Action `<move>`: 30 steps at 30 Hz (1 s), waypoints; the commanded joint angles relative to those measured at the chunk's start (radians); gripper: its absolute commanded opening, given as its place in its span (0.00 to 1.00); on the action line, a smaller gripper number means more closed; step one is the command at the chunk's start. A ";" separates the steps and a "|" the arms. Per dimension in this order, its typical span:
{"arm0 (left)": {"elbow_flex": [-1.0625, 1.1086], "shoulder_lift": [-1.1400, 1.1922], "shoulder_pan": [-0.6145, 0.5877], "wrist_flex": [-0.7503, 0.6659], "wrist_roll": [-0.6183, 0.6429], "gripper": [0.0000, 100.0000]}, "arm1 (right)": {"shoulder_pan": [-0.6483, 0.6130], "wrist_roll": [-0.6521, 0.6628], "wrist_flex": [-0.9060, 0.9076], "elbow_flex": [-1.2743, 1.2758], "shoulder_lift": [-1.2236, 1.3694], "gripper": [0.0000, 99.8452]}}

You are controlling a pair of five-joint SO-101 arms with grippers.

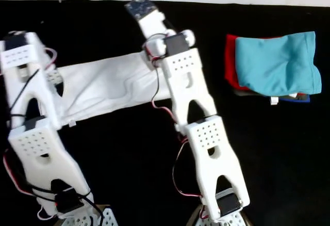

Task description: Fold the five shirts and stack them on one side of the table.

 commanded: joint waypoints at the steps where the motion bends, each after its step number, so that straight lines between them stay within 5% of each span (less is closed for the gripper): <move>1: -0.039 -0.005 -0.056 0.014 -0.048 0.21 | 0.054 0.011 0.061 -0.073 -0.010 0.20; 10: -0.045 0.171 -0.120 -0.121 -0.043 0.21 | 0.127 0.008 0.064 0.015 -0.193 0.20; 25: -0.105 0.302 -0.067 -0.133 -0.041 0.21 | 0.148 0.011 0.058 0.914 -0.978 0.20; 30: -0.105 0.303 -0.036 -0.115 -0.046 0.00 | 0.206 0.012 0.056 1.073 -1.113 0.03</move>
